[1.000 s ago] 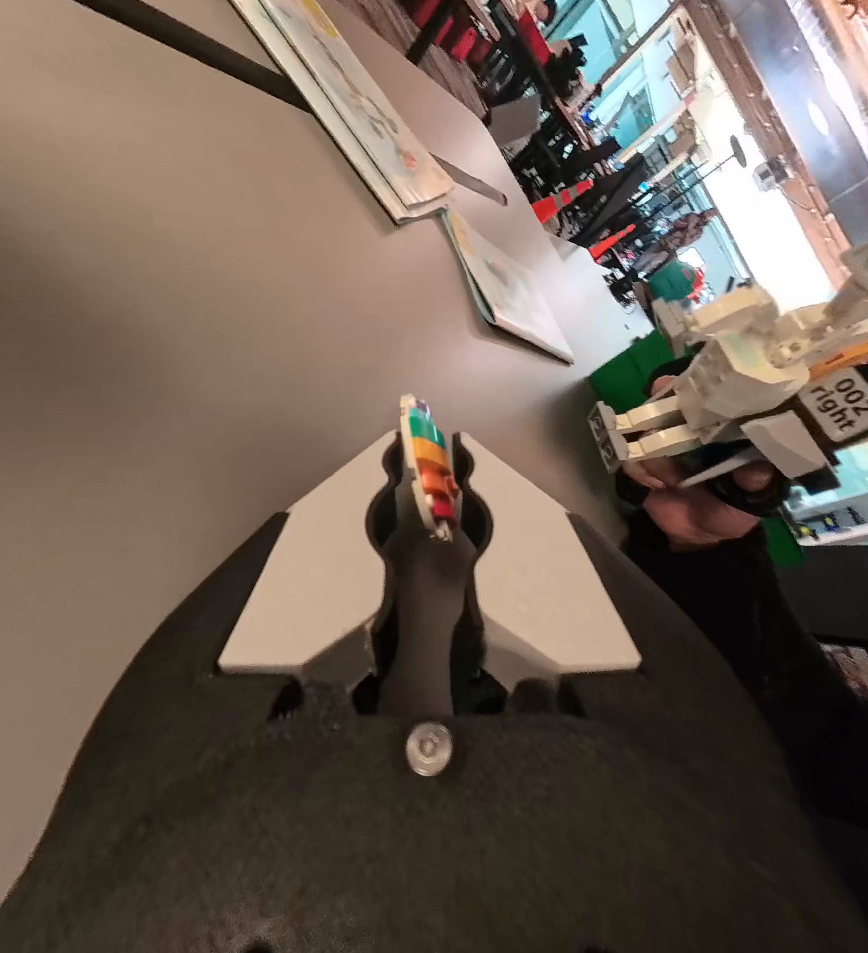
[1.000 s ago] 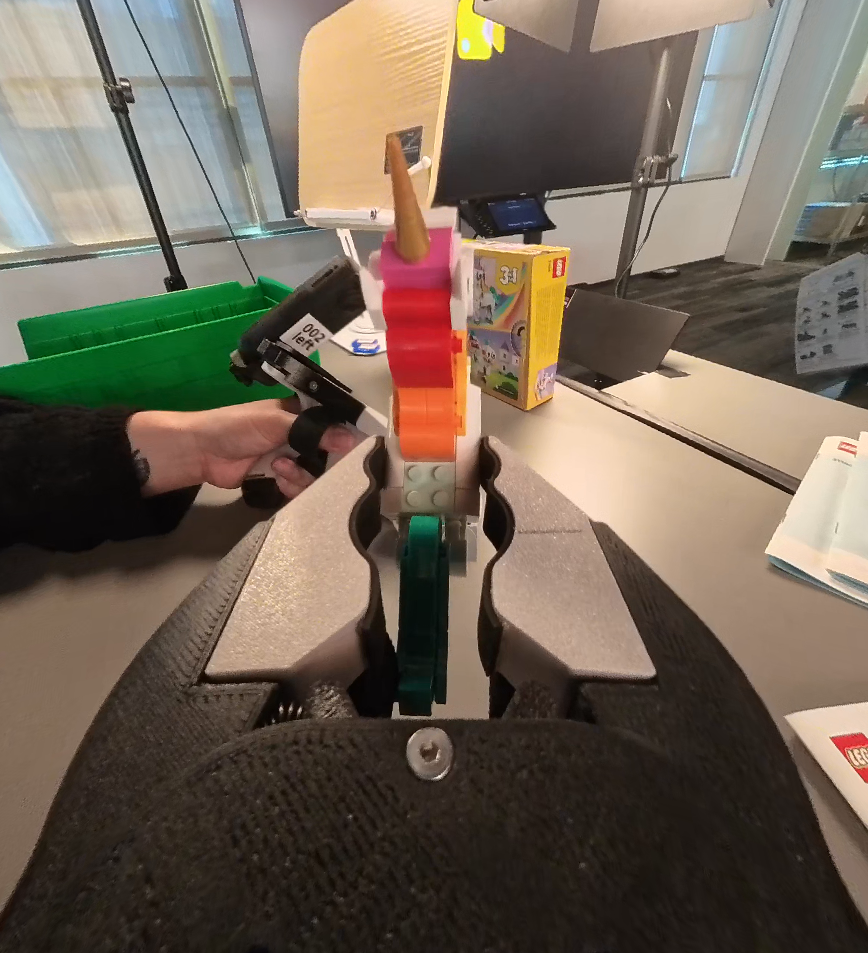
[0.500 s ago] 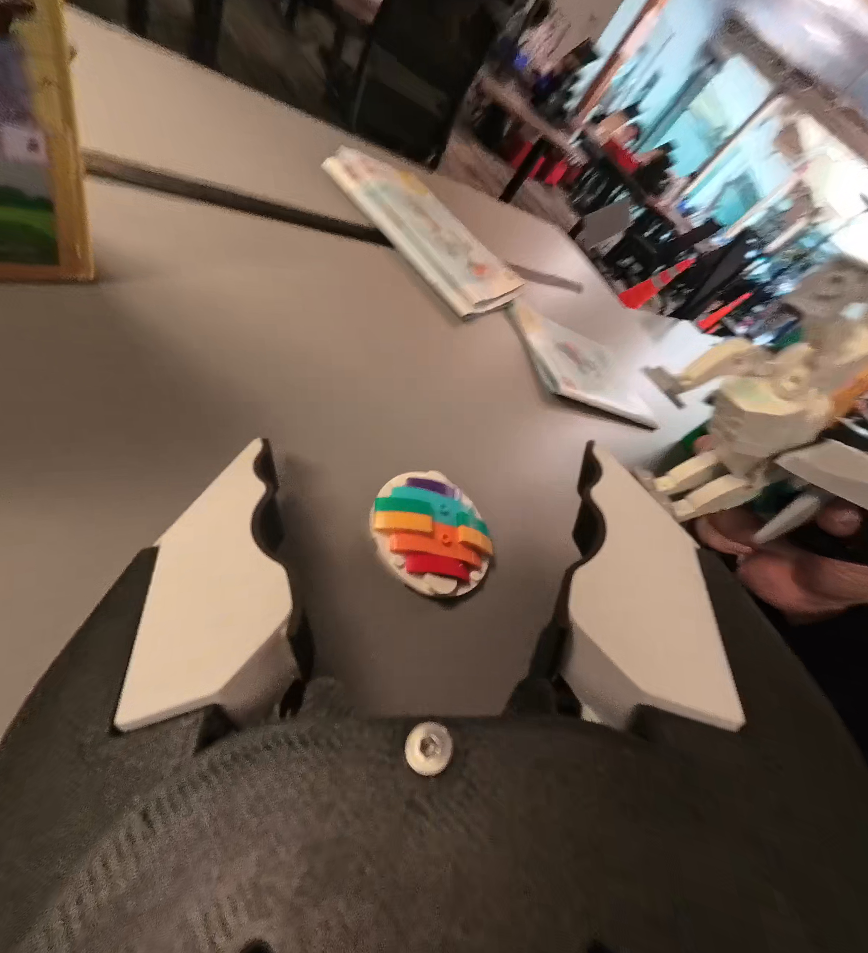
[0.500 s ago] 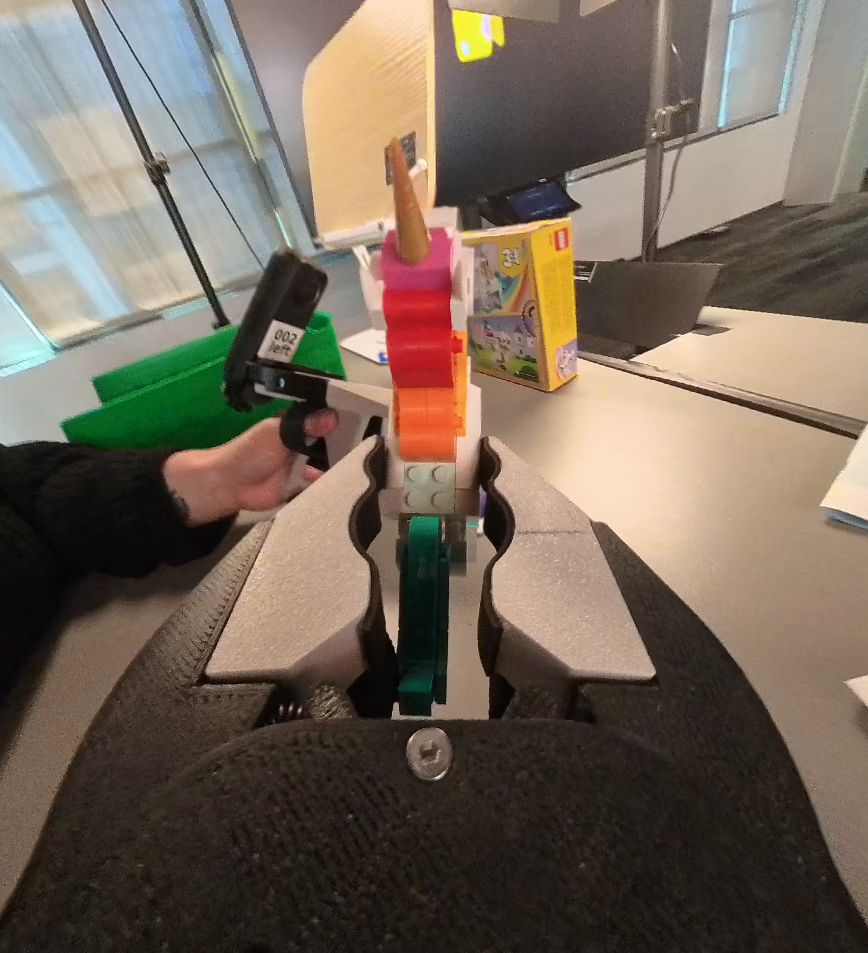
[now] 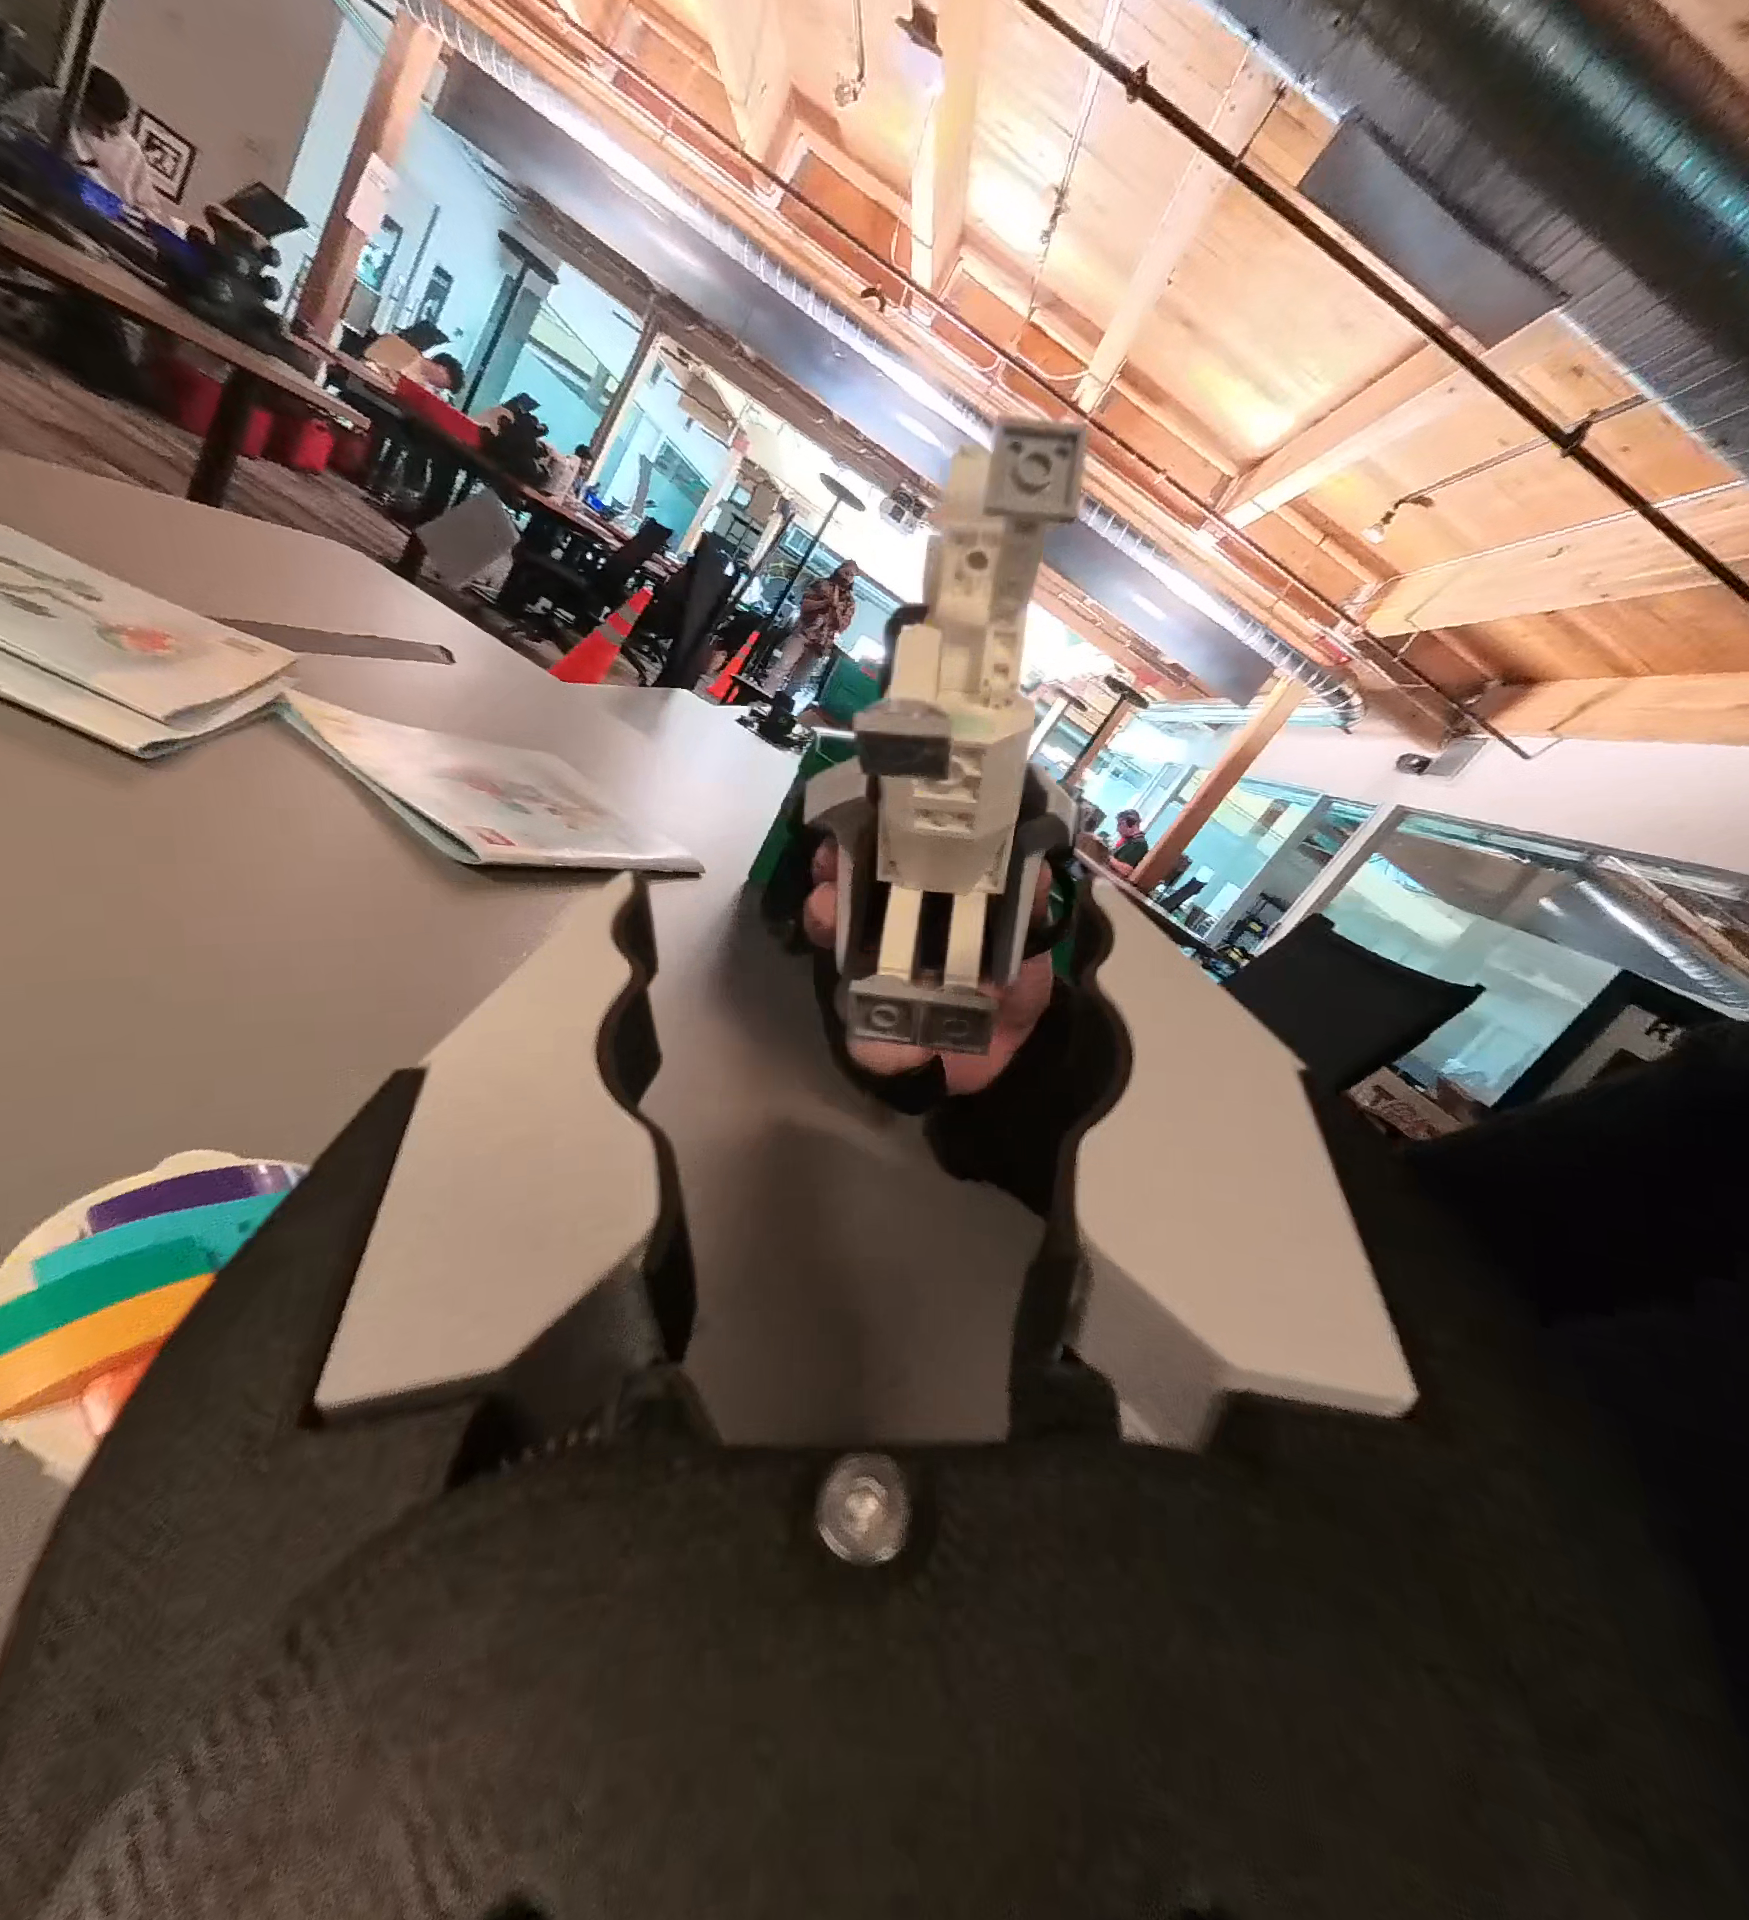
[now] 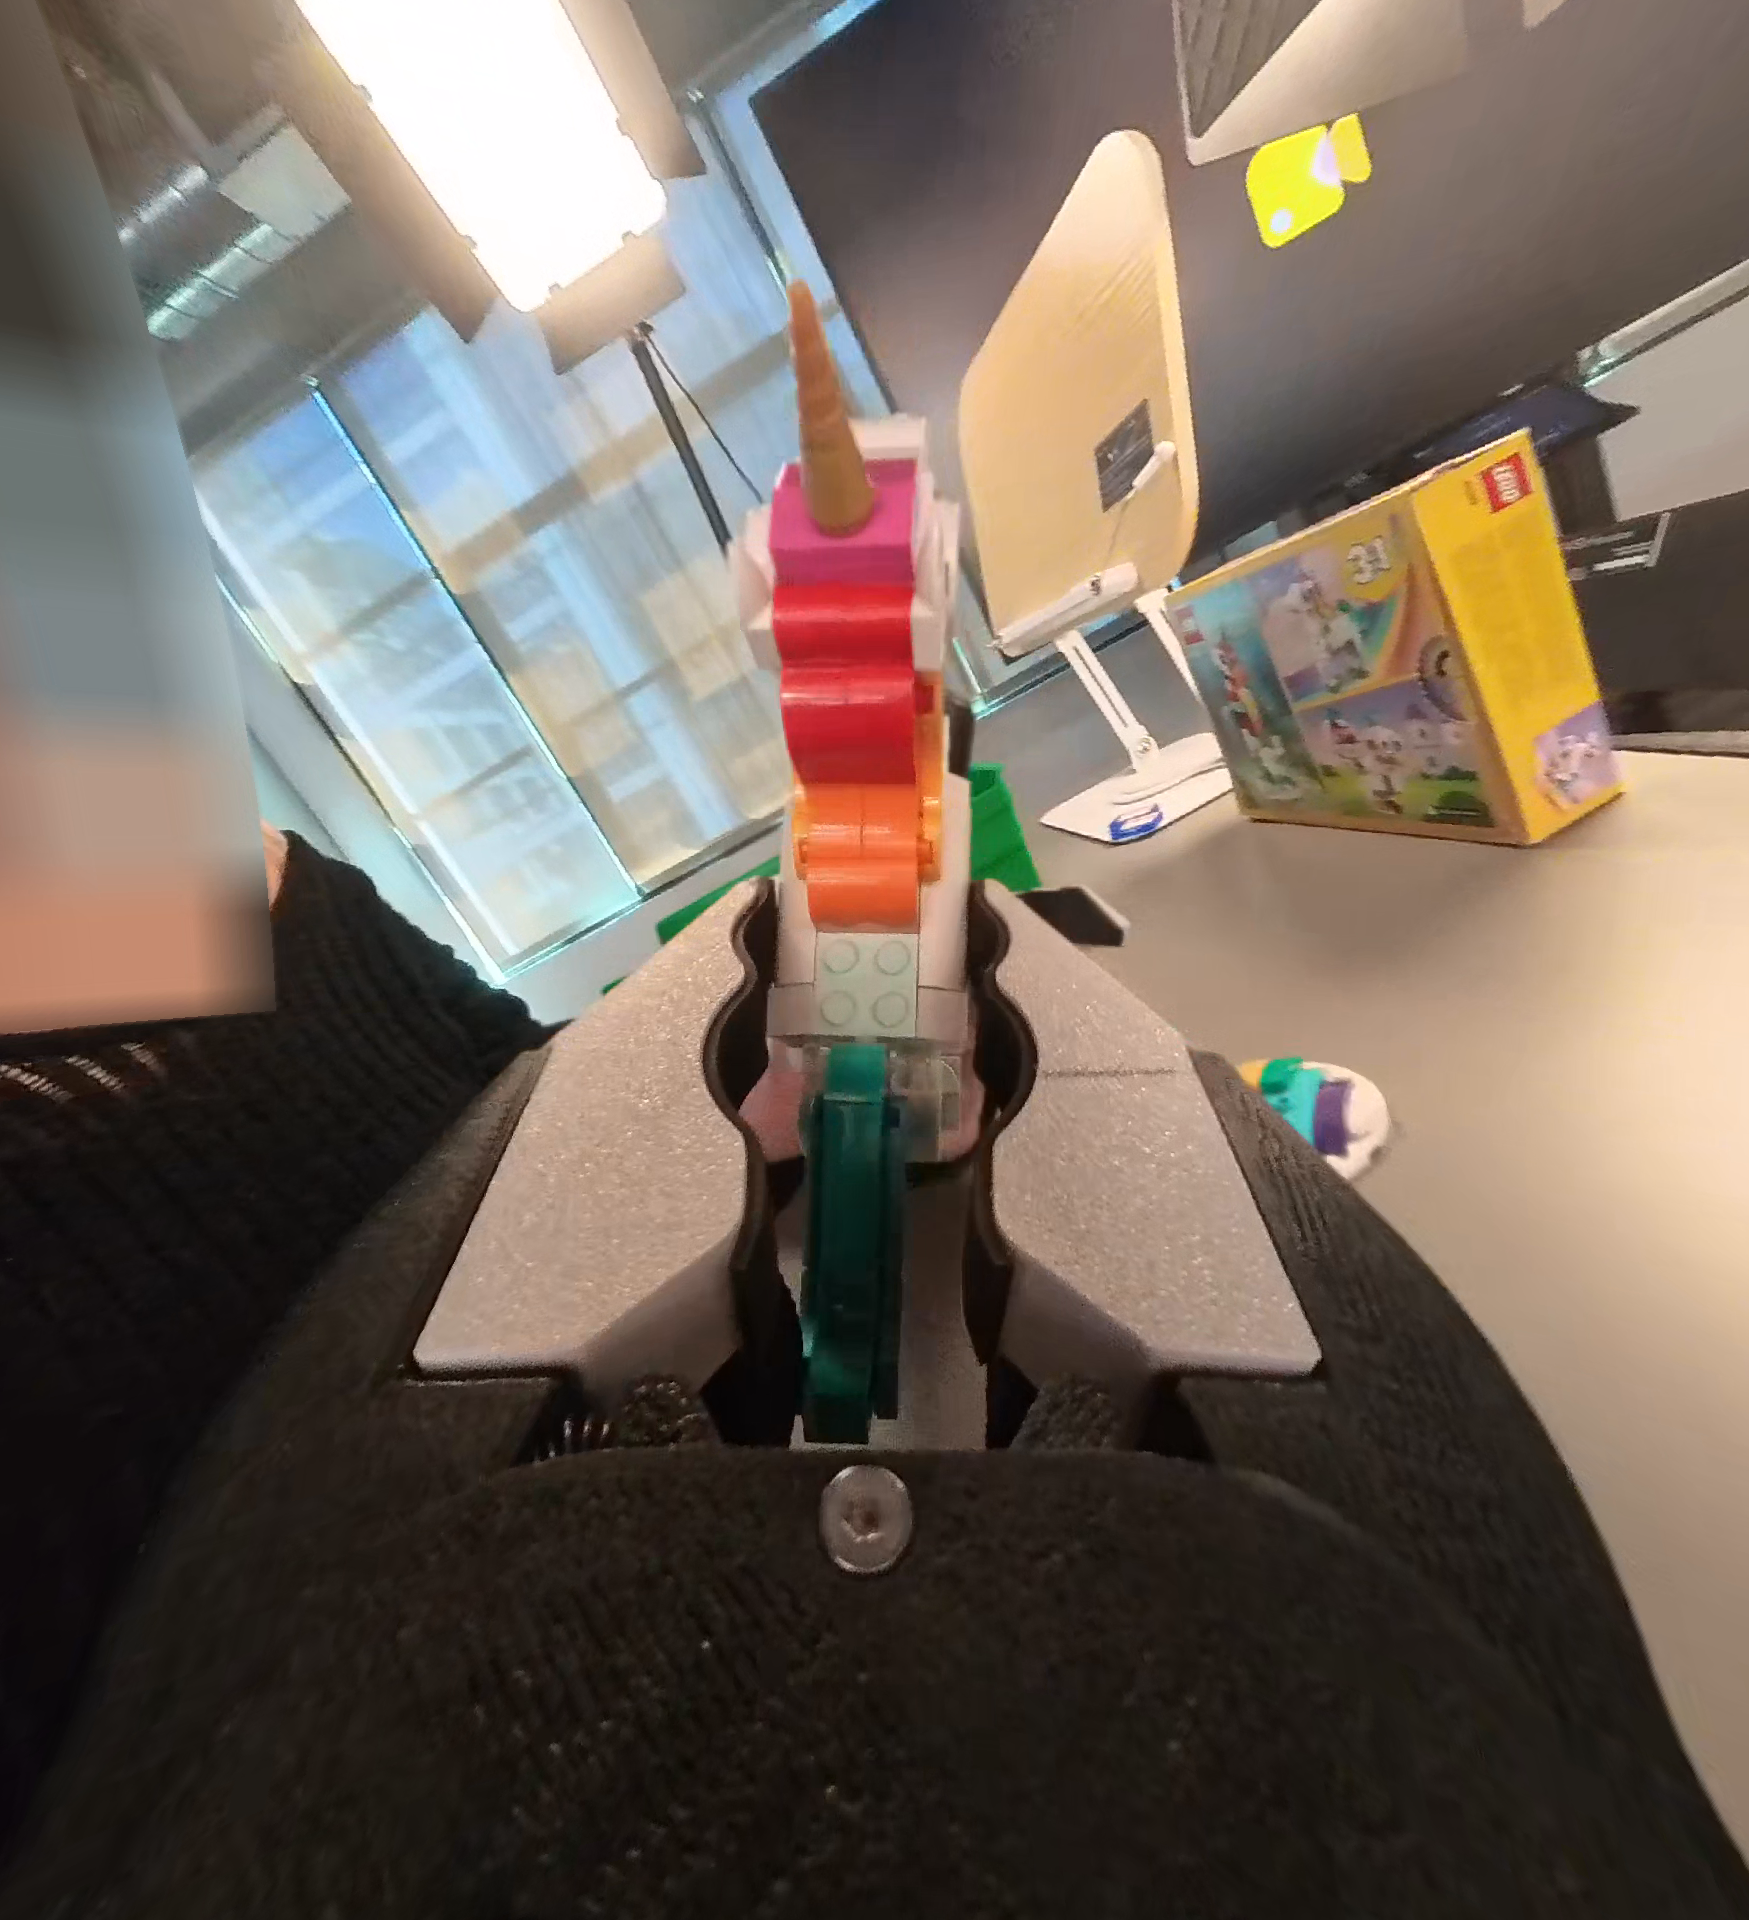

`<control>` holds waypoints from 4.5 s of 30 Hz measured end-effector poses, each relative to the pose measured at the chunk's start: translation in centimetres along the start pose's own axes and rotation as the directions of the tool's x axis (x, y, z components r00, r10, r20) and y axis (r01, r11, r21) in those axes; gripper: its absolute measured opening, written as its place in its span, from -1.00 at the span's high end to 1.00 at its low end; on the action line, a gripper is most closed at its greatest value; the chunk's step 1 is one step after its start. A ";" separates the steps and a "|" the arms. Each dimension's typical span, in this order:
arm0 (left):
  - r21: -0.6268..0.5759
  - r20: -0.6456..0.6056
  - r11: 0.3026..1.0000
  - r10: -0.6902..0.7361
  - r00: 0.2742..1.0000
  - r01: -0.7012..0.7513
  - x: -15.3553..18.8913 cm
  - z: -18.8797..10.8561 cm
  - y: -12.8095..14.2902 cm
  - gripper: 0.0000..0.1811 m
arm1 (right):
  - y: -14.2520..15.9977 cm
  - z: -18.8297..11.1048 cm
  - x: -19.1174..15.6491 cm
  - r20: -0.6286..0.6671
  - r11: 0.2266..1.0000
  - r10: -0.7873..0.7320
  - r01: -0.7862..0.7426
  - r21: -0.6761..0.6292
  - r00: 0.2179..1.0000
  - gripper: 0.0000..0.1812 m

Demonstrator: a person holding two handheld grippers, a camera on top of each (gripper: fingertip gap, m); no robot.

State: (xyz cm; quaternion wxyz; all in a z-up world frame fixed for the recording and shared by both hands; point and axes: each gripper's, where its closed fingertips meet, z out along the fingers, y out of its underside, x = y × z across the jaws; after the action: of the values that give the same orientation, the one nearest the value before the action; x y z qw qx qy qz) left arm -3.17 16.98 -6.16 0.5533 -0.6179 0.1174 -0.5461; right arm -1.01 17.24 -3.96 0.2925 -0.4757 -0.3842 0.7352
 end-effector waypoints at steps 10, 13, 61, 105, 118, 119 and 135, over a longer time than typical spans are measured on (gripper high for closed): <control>0.005 -0.098 1.000 -0.019 0.995 0.019 1.4 0.3 0.4 0.30 | 2.7 2.1 -0.7 0.019 0.990 -0.077 0.078 -0.121 0.997 0.61; 0.027 -0.114 1.000 0.018 0.993 -0.015 1.9 0.3 0.2 0.32 | 3.5 2.6 -0.5 0.006 0.980 -0.117 0.116 -0.161 0.993 0.61; 0.145 -0.142 0.988 0.077 0.987 -0.057 2.3 -0.9 -1.9 0.63 | 5.3 4.5 -0.6 0.042 0.980 0.007 0.001 -0.199 0.999 0.43; -0.067 0.389 0.802 0.568 0.725 -0.593 0.1 -0.6 -1.7 0.65 | 4.0 2.4 5.9 -0.454 0.641 -0.763 0.457 -0.616 0.460 0.63; 0.081 0.265 0.927 0.335 0.904 -0.367 0.0 -1.1 -2.3 0.86 | 3.2 2.4 5.2 -0.432 0.582 -0.813 0.539 -0.609 0.390 0.63; 0.102 0.235 0.937 0.304 0.923 -0.334 0.2 -1.1 -2.4 0.88 | 3.1 2.5 5.1 -0.428 0.573 -0.820 0.551 -0.607 0.381 0.63; 0.189 0.046 0.976 0.100 0.994 -0.107 0.7 -1.1 -2.5 0.79 | 2.2 2.7 3.8 -0.397 0.497 -0.864 0.651 -0.574 0.309 0.63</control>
State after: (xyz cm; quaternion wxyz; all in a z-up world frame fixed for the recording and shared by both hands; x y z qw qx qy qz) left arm -4.96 16.70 -4.01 0.6399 -0.5645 0.0864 -0.5142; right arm -5.02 18.29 -6.93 0.6410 -0.4923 -0.5457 0.2215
